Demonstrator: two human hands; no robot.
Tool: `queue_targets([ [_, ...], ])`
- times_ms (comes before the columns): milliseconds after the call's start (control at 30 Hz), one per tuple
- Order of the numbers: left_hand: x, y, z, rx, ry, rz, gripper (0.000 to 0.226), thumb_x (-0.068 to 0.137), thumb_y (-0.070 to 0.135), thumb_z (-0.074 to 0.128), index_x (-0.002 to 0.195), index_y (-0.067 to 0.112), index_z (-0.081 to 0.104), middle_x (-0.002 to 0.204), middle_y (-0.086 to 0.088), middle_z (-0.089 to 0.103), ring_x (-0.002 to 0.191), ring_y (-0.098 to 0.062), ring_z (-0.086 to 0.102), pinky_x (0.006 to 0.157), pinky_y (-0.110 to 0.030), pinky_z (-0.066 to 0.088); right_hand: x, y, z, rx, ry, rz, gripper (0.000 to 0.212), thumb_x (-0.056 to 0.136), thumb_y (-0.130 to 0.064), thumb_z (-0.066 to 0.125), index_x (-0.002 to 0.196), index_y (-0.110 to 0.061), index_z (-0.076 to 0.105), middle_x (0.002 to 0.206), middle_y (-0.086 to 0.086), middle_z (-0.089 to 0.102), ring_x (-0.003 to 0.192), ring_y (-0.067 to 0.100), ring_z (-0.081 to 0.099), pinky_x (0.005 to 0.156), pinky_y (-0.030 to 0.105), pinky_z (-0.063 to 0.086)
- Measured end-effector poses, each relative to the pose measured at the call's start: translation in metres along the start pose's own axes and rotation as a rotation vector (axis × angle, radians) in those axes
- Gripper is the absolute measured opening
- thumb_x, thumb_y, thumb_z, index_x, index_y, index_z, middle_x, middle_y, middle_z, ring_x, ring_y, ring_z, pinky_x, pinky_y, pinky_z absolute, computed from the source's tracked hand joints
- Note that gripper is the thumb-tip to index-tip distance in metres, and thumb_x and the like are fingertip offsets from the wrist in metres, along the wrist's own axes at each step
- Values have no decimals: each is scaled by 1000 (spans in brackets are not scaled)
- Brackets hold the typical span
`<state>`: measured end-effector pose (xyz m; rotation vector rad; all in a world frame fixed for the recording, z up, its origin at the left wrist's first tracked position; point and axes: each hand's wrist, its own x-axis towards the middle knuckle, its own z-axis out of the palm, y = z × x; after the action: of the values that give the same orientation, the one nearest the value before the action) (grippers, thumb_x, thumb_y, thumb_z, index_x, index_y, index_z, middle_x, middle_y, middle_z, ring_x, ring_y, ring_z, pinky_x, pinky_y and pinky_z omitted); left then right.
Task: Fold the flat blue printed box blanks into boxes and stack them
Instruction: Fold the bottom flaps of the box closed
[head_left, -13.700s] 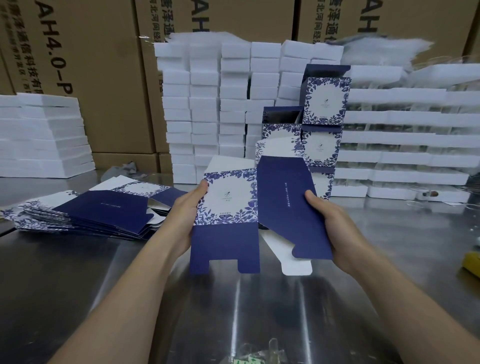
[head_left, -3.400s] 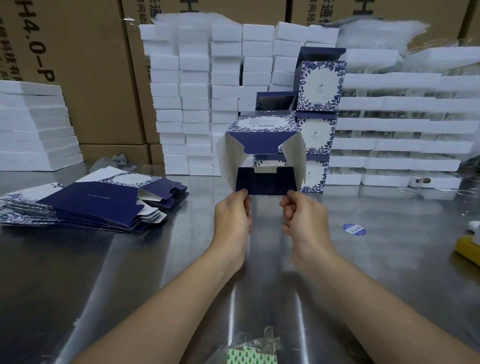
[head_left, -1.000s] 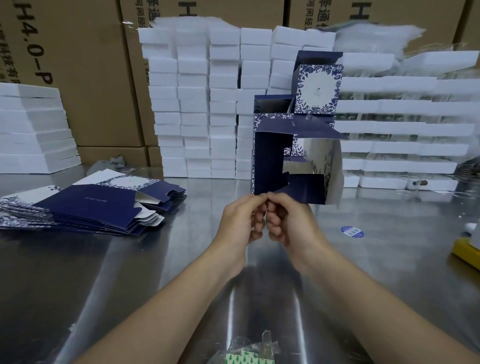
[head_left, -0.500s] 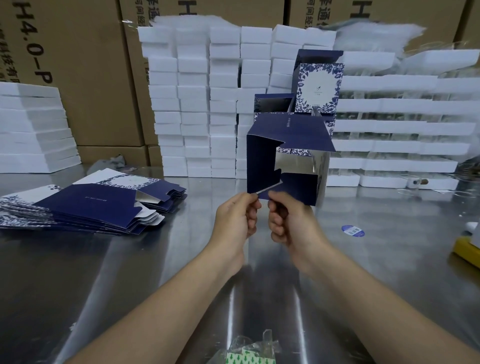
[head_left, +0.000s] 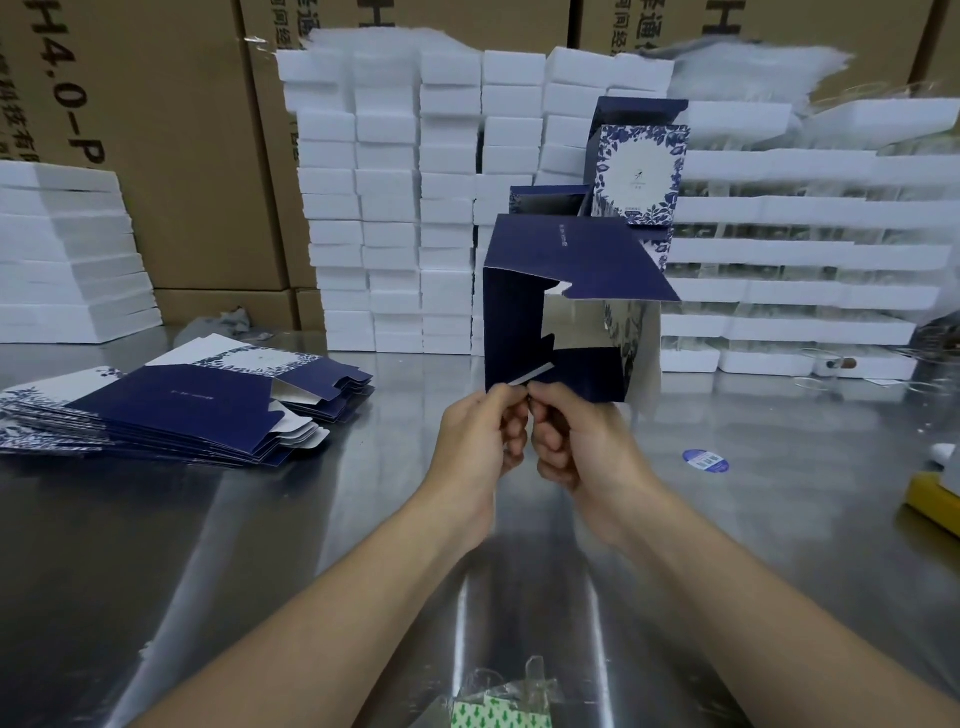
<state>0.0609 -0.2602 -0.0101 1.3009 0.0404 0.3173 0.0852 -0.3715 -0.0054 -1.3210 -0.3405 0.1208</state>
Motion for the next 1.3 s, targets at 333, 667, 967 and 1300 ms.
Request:
queue_targets([
  [333,-1,-1,-2,-11,16,-8,23,95,23,59,73,20,56,62,5,44,55,-11,41,58,-26,36,2,-2,-2,-5,80,-61,31,95,-15,55,64,-14,50,51,2,32,46,16,23,45,26,23],
  [667,-1,3,1,7,31,37,36,102,21,56,66,19,53,59,4,41,52,-10,38,56,-24,36,1,-3,2,43,36,-16,43,98,-22,62,56,-21,55,49,-2,35,43,12,26,41,23,22],
  [967,-2,2,2,27,-13,11,40,103,35,60,66,23,52,63,0,42,51,-12,40,56,-26,36,1,-4,-1,52,34,-14,37,99,-19,55,63,-14,49,49,-1,32,43,12,23,44,23,21],
  [1300,-3,2,3,14,6,-26,40,105,35,57,68,22,51,59,5,41,53,-12,38,54,-25,30,3,0,0,49,203,-113,53,100,-20,60,48,-26,55,53,-4,38,41,10,25,42,23,20],
])
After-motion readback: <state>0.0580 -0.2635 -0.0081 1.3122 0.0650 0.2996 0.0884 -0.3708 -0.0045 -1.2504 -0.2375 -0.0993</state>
